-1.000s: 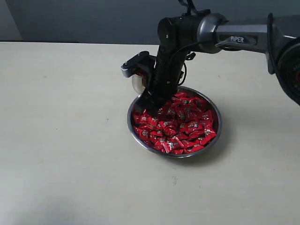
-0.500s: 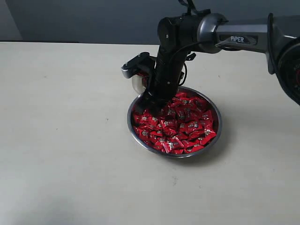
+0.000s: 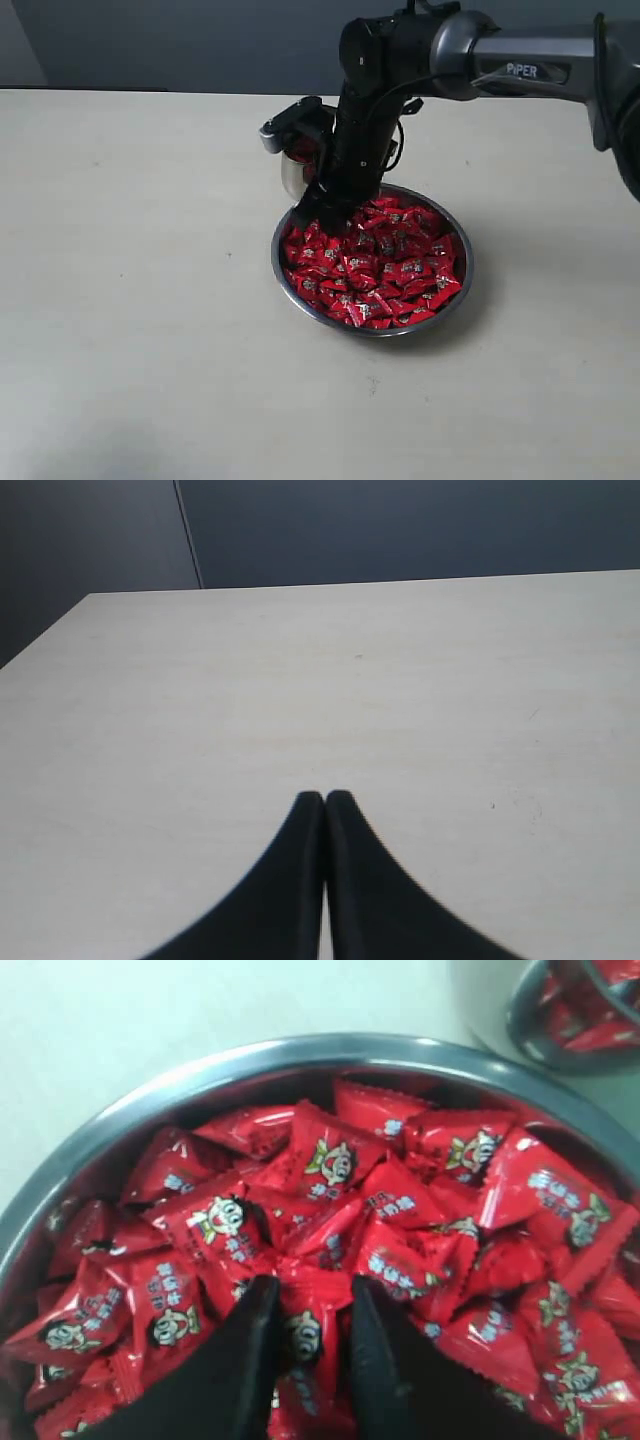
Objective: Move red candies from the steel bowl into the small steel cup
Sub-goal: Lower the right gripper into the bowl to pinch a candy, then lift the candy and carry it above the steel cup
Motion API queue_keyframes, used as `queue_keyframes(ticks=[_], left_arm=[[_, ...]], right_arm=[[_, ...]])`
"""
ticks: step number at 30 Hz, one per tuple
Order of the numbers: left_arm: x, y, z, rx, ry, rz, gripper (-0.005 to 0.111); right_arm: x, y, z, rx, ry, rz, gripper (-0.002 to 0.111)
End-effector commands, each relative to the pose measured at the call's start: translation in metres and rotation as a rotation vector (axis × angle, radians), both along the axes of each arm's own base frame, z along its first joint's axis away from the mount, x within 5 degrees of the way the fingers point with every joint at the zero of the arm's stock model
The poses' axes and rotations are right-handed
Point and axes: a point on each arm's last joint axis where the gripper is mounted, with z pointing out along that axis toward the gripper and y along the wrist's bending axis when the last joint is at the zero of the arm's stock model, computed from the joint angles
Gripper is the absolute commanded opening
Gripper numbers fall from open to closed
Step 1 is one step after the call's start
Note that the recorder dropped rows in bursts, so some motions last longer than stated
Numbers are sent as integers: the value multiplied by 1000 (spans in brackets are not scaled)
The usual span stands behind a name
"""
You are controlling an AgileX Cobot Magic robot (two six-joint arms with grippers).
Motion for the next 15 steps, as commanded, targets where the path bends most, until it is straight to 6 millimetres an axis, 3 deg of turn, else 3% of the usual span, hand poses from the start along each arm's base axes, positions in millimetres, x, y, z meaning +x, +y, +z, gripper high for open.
queue_keyframes(ticks=[1, 10, 15], left_arm=[[0, 0, -1, 3, -8, -4, 0], [0, 0, -1, 3, -8, -4, 0], [0, 0, -1, 3, -8, -4, 0]], right_arm=[[1, -6, 24, -6, -59, -21, -1], [14, -21, 51, -67, -255, -105, -1], [30, -28, 55, 26, -312, -234, -1]])
